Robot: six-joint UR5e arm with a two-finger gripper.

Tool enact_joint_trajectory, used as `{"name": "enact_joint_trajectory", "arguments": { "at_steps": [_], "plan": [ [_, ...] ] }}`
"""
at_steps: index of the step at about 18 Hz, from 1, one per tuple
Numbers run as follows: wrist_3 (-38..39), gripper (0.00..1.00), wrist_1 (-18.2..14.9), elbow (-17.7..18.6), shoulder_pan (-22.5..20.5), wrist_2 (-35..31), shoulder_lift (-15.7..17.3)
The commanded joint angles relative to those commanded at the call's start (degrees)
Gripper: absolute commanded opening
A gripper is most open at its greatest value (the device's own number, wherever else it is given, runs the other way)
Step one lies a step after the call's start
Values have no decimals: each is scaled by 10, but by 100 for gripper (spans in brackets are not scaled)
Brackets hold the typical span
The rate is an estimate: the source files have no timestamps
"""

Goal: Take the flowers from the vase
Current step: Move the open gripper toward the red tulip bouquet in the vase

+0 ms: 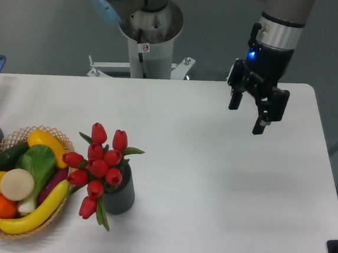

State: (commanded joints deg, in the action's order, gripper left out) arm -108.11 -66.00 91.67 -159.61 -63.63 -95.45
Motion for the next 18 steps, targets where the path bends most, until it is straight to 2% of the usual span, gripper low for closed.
{"name": "enact_joint_trajectory", "arguments": {
  "at_steps": [4,7,10,13,16,18],
  "plan": [
    [20,100,1,10,4,6,8],
    [58,100,3,38,4,32,13],
    [76,100,32,65,5,41,18],
    [183,100,40,72,6,66,23],
    [202,100,47,73,11,79,18],
    [237,100,47,79,18,131,15]
  ]
}}
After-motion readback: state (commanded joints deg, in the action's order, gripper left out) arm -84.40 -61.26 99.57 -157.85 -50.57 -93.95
